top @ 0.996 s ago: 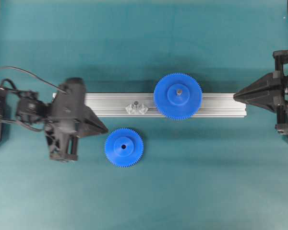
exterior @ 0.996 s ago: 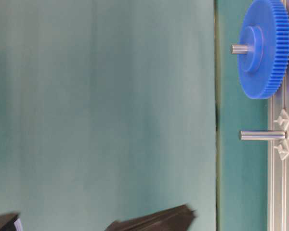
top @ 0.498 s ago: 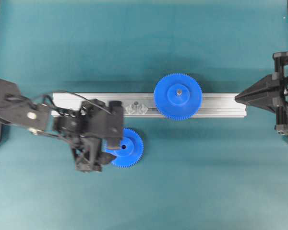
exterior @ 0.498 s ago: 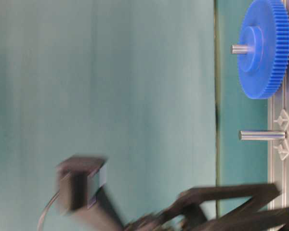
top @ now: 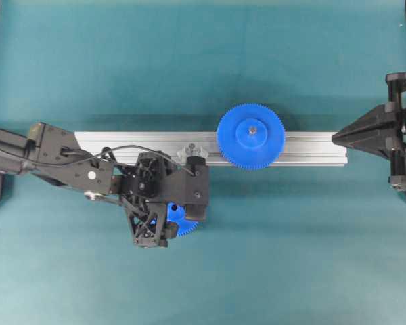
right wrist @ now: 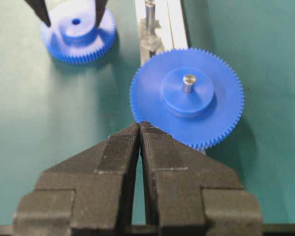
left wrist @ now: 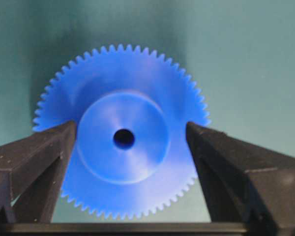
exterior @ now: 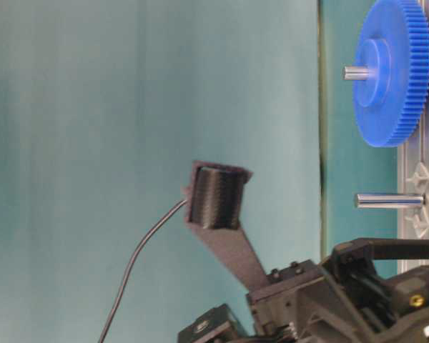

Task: Find the location of the shaft and insert the small gear.
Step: 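Close the left gripper on the small blue gear's rim and lift it, then carry the small gear over the rail to the empty shaft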

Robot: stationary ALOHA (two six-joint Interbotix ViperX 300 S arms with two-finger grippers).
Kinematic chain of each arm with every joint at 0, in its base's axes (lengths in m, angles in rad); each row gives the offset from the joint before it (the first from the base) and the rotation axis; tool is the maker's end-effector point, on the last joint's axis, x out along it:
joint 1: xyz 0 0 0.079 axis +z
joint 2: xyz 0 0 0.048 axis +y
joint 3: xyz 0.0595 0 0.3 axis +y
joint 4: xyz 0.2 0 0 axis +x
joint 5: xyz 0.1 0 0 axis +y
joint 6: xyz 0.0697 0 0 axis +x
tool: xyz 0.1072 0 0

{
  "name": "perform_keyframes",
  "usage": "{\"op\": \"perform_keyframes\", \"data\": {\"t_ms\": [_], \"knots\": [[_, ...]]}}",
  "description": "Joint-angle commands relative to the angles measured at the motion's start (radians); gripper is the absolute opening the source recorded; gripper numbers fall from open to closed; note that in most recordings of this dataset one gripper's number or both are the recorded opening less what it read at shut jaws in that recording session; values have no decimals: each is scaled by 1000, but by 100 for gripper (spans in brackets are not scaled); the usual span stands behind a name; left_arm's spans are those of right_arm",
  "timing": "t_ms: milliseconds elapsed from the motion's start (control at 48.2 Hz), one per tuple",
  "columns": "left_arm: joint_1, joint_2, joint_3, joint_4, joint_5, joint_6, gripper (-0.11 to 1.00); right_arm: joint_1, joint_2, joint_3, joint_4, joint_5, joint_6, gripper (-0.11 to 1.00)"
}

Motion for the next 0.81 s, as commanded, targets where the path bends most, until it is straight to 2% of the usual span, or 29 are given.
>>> {"op": "perform_keyframes", "data": {"t_ms": [0,208,519,623,726,789], "knots": [[-3,-5,-21,2,15,0,90,0,5,-11,-2,-11,-8,11],[-3,-3,-21,3,64,2,90,0,5,-5,-2,-14,-8,11],[-3,3,-32,3,67,-2,88,0,-14,8,-2,-28,-8,11],[-3,3,-40,5,67,-2,81,0,-25,11,-2,-26,-6,11],[-3,2,-54,3,71,0,65,0,-41,17,-2,-26,-6,11],[-3,-2,-66,5,74,0,64,0,-52,21,-2,-26,-5,11]]}}
